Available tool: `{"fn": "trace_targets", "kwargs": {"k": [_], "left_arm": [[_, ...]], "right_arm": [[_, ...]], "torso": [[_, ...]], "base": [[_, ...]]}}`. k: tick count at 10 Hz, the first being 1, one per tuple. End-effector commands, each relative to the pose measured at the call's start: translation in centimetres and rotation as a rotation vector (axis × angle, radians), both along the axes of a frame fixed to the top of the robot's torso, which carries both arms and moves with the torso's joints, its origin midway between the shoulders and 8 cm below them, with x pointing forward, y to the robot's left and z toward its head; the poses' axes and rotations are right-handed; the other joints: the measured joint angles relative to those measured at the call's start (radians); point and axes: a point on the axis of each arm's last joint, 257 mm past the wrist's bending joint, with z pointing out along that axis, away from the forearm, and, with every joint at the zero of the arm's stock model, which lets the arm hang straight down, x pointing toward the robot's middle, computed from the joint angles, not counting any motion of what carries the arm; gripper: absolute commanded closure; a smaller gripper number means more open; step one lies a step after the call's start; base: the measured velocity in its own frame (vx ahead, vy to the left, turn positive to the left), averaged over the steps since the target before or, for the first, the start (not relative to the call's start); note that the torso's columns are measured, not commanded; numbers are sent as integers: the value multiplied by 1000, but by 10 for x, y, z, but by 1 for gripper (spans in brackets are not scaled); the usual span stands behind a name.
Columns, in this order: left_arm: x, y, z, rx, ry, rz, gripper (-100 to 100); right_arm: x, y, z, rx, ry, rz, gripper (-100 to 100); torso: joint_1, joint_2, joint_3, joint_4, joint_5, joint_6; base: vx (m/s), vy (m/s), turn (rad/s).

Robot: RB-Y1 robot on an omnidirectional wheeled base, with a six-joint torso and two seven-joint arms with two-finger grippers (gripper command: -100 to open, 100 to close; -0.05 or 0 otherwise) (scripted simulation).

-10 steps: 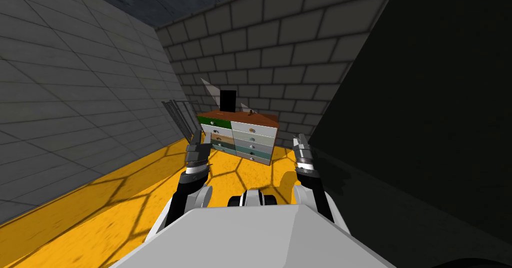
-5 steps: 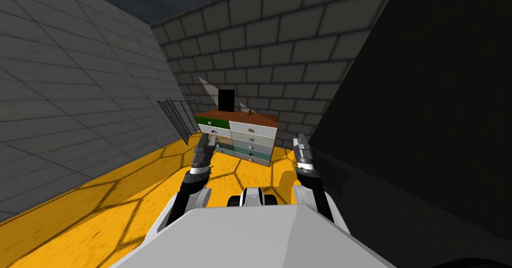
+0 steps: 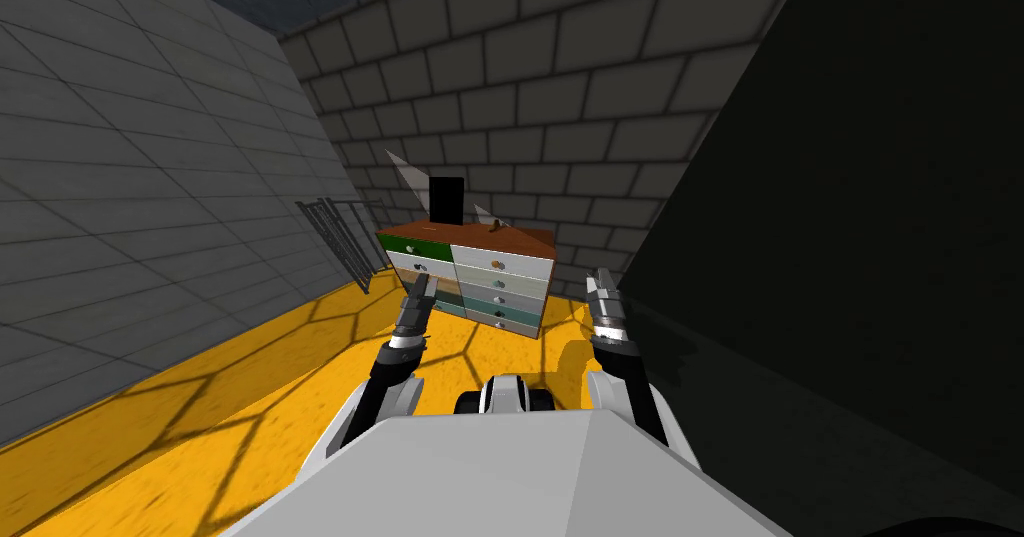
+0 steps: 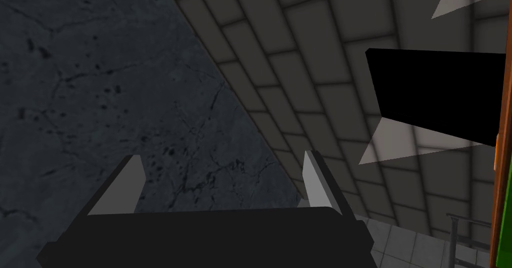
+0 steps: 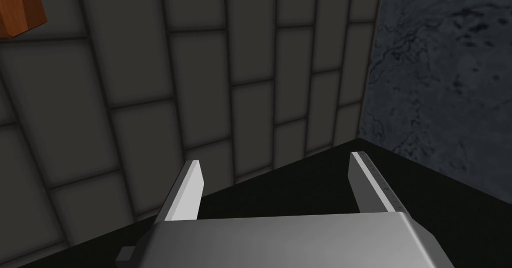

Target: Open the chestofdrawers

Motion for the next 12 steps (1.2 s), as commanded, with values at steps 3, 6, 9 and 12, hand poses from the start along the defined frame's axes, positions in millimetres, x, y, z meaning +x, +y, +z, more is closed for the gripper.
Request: {"fn": "trace_targets", "kwargs": {"k": [3,6,9,12], "left_arm": [[16,2,-42,32,61,12,-100],[23,3,-60,43,90,17,-100],[30,2,-84,58,128,24,-100],[35,2,-107,70,163,29,-100]], "right_arm": [[0,0,0,0,0,0,0],[0,0,0,0,0,0,0],[0,0,0,0,0,0,0],[0,0,0,0,0,0,0]], "torso": [[-1,-5,-3,-1,0,0],[0,-1,0,0,0,0],[-2,-4,-2,-1,0,0],[0,-2,-1,0,0,0]], "base": [[113,-33,-28],[90,-22,-16],[112,-40,-23],[96,-26,-21]]}}
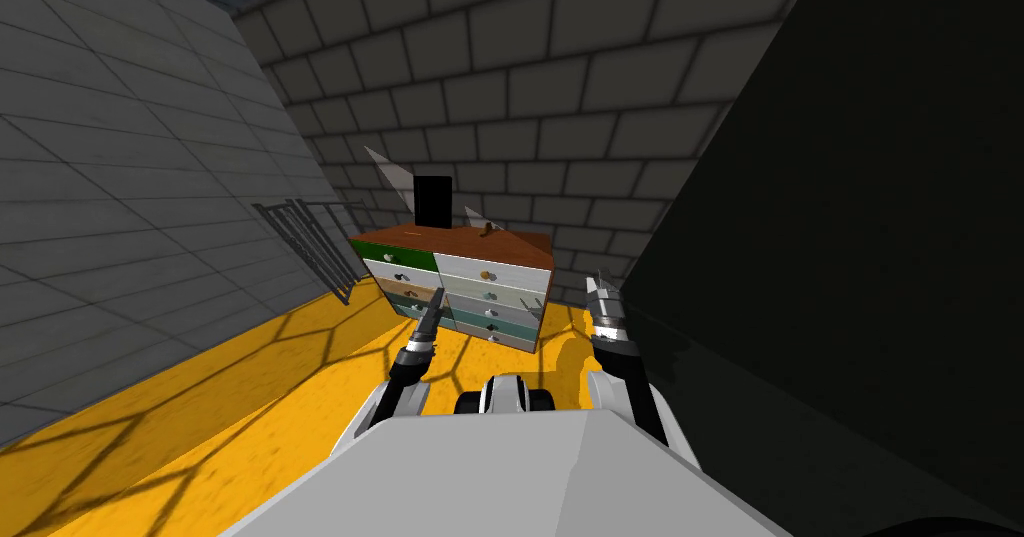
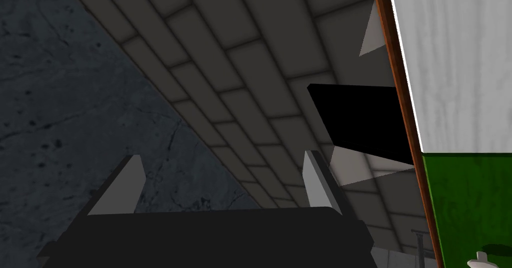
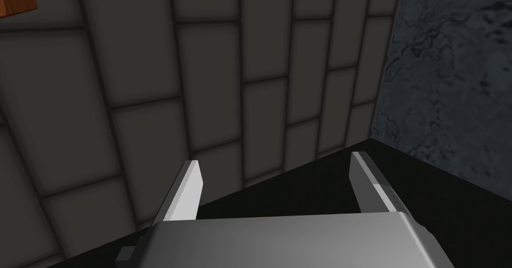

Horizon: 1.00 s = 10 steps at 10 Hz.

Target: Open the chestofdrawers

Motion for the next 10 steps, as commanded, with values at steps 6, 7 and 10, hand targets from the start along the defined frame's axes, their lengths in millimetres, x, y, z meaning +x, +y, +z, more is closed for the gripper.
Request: {"fn": "trace_targets", "kwargs": {"k": [6,7,10], "left_arm": [[12,-3,-63,38,97,10,-100],[12,-3,-66,38,103,11,-100],[15,-5,-94,58,147,11,-100]], "right_arm": [[0,0,0,0,0,0,0],[0,0,0,0,0,0,0],[0,0,0,0,0,0,0]], "torso": [[-2,-2,-2,-1,0,0],[-3,-2,-1,-1,-1,0],[1,-1,0,0,0,0]], "base": [[109,-28,-22],[86,-36,-7],[91,-11,-27]]}}
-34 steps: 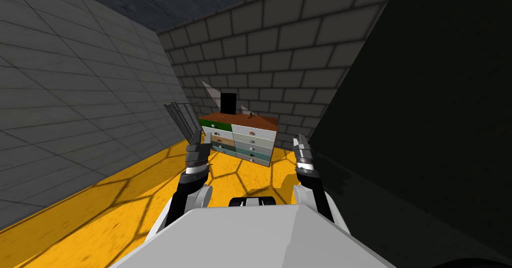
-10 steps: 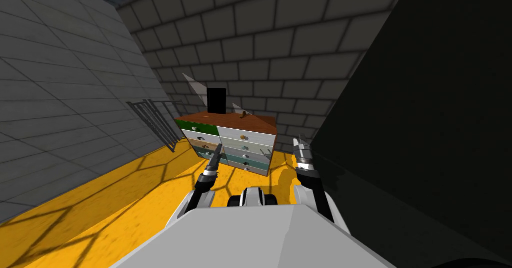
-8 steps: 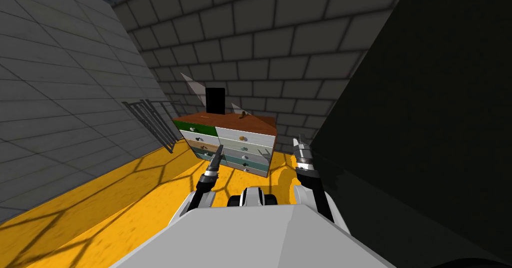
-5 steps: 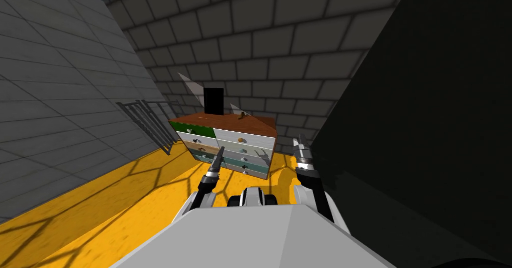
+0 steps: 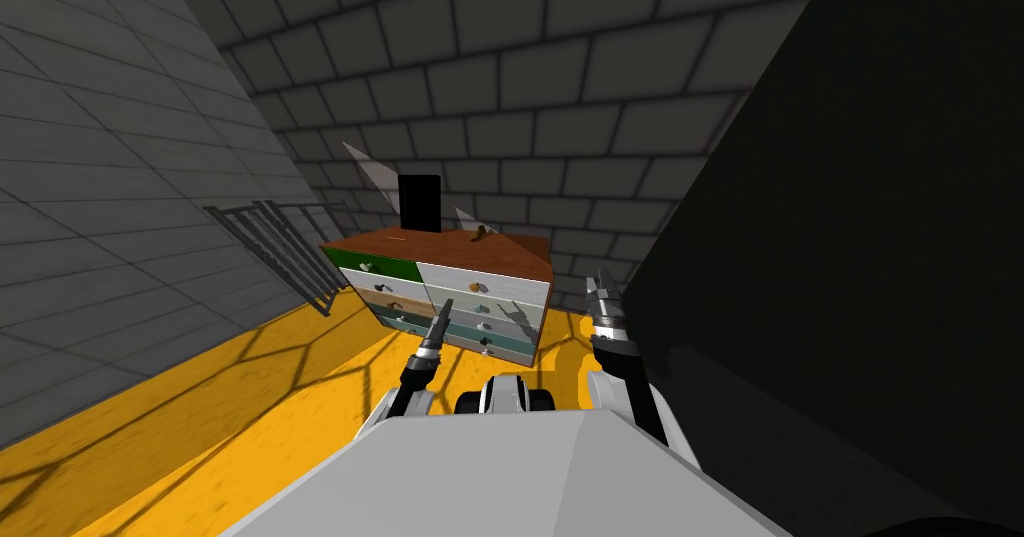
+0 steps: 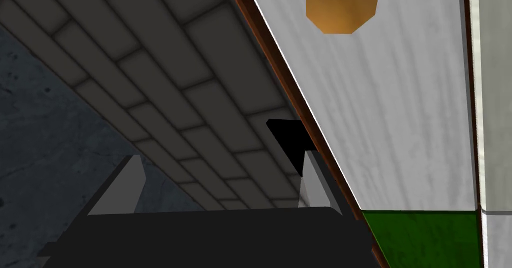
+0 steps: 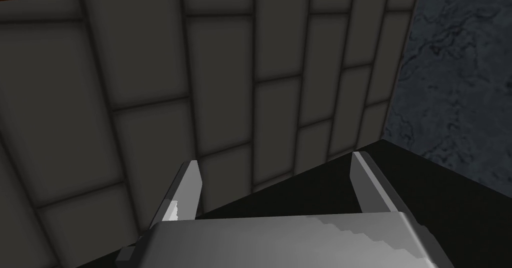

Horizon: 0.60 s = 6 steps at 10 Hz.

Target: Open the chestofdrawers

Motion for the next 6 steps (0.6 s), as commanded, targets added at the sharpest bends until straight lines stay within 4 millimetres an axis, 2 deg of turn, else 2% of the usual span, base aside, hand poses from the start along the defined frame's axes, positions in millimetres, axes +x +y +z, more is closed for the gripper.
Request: {"fn": "trace_targets", "kwargs": {"k": [1,4,6], "left_arm": [[1,-2,-28,19,45,0,-100],[2,-5,-55,36,87,-1,-100],[1,-6,-66,39,108,-1,-100]], "right_arm": [[0,0,0,0,0,0,0],[0,0,0,0,0,0,0],[0,0,0,0,0,0,0]], "torso": [[-1,-1,-1,-1,0,0],[-3,-1,-1,0,-1,0],[0,3,2,1,0,0]], "base": [[148,-33,-28],[141,-36,-28],[71,-17,-10]]}}
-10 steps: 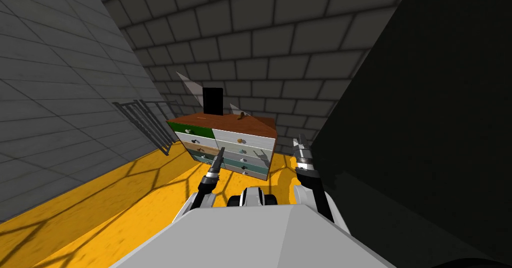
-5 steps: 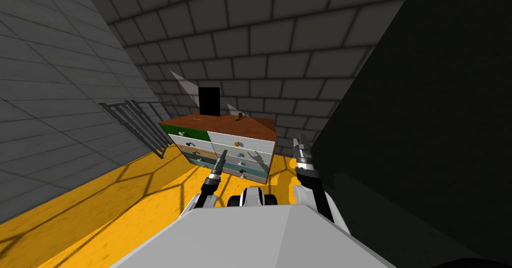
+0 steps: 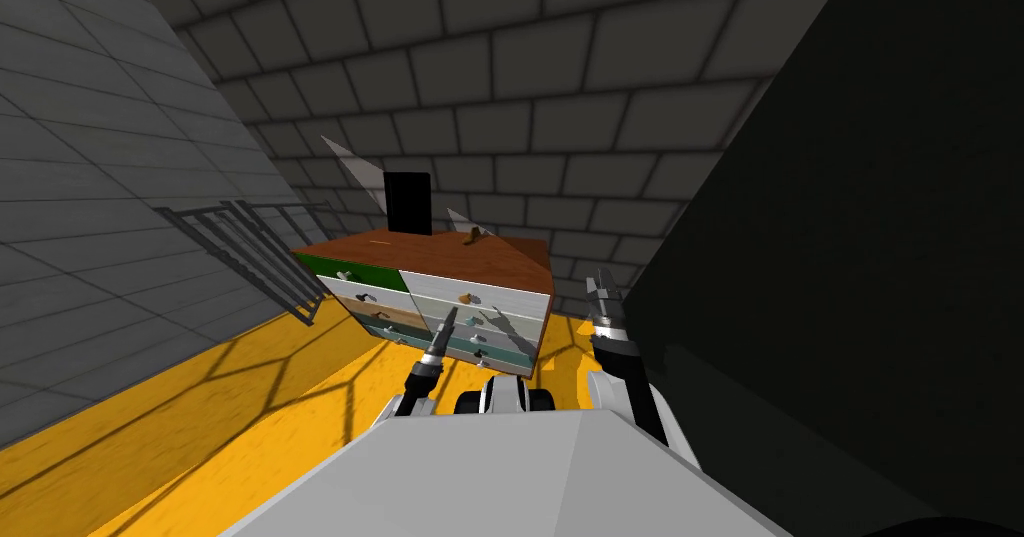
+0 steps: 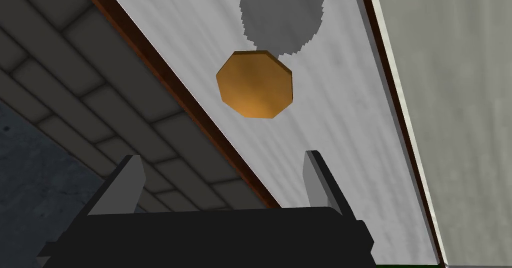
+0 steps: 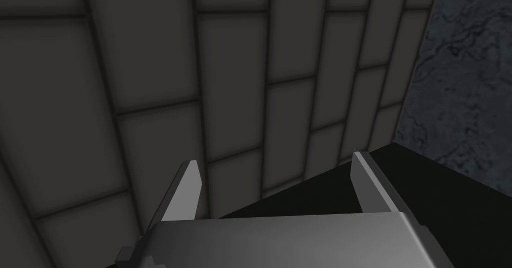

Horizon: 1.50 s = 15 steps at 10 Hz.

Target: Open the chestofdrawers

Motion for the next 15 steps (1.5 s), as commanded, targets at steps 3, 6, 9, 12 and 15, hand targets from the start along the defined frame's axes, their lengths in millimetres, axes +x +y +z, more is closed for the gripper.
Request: {"fn": "trace_targets", "kwargs": {"k": [3,6,9,12,15], "left_arm": [[0,-5,-28,3,44,1,-100],[-1,-19,-44,-27,72,5,-100],[13,-14,-31,-18,66,5,-100],[7,-14,-35,-18,66,5,100],[12,-17,-28,-20,55,-4,100]], "right_arm": [[0,0,0,0,0,0,0],[0,0,0,0,0,0,0],[0,0,0,0,0,0,0],[0,0,0,0,0,0,0],[0,0,0,0,0,0,0]], "torso": [[-1,-3,-2,-1,0,0],[-2,-5,-3,-1,0,0],[-1,-1,0,0,0,0],[-1,-3,-2,-1,0,0],[3,-10,-5,-6,2,0]], "base": [[53,-14,-14],[85,-17,-18],[33,-15,-6],[9,-3,-1],[-55,4,6]]}}
